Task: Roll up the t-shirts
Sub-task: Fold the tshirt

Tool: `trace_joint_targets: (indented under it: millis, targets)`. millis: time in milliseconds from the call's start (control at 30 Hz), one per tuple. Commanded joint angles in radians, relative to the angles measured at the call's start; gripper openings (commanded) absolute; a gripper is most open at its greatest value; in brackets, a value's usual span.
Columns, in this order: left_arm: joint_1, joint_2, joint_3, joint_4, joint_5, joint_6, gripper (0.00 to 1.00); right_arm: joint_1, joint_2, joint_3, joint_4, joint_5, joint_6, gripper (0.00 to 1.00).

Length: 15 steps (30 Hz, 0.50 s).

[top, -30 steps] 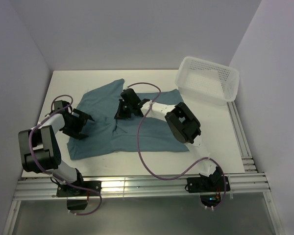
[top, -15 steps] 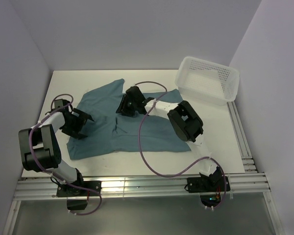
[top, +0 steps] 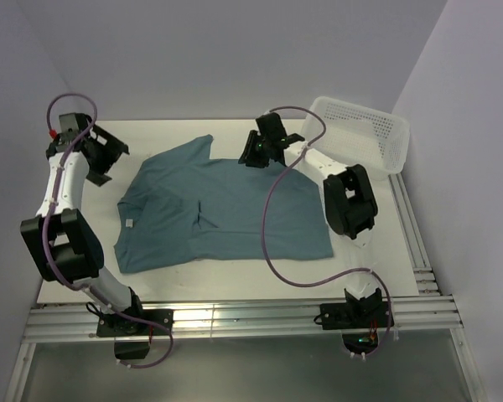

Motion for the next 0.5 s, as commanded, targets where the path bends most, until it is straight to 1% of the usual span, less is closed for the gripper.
trace_joint_targets:
  millis: [0, 33, 67, 100, 133, 167, 200, 267, 300, 367, 467]
  targets:
    - [0.0, 0.131, 0.158, 0.044, 0.052, 0.113, 1.0, -0.012, -0.09, 0.054, -0.125, -0.002, -0.119, 0.39]
    - [0.003, 0.182, 0.21, 0.038, 0.089, 0.125, 1.0, -0.014, -0.109, 0.045, -0.13, -0.005, -0.125, 0.38]
    - [0.001, 0.286, 0.259, 0.043, 0.133, 0.142, 1.0, -0.015, -0.121, 0.036, -0.13, -0.013, -0.134, 0.38]
    - [0.001, 0.337, 0.34, 0.084, 0.182, 0.188, 0.99, -0.017, -0.132, 0.027, -0.127, -0.016, -0.136, 0.38]
    - [0.001, 0.388, 0.378, 0.107, 0.224, 0.206, 1.0, -0.02, -0.153, 0.013, -0.125, -0.021, -0.137, 0.38]
    - [0.001, 0.478, 0.408, 0.132, 0.298, 0.226, 0.99, -0.023, -0.162, 0.005, -0.124, -0.031, -0.139, 0.37]
    - [0.0, 0.52, 0.457, 0.194, 0.331, 0.26, 0.95, -0.026, -0.172, 0.001, -0.122, -0.038, -0.143, 0.37]
    - [-0.002, 0.636, 0.52, 0.213, 0.392, 0.289, 0.95, -0.04, -0.195, -0.003, -0.137, -0.03, -0.149, 0.36]
    - [-0.007, 0.667, 0.584, 0.216, 0.412, 0.315, 0.95, -0.044, -0.204, -0.001, -0.157, -0.021, -0.154, 0.36]
    - [-0.028, 0.708, 0.632, 0.202, 0.405, 0.344, 0.95, -0.066, -0.227, 0.004, -0.182, -0.004, -0.166, 0.36]
    - [-0.059, 0.669, 0.611, 0.254, 0.338, 0.384, 0.97, -0.11, -0.259, 0.001, -0.222, 0.021, -0.177, 0.36]
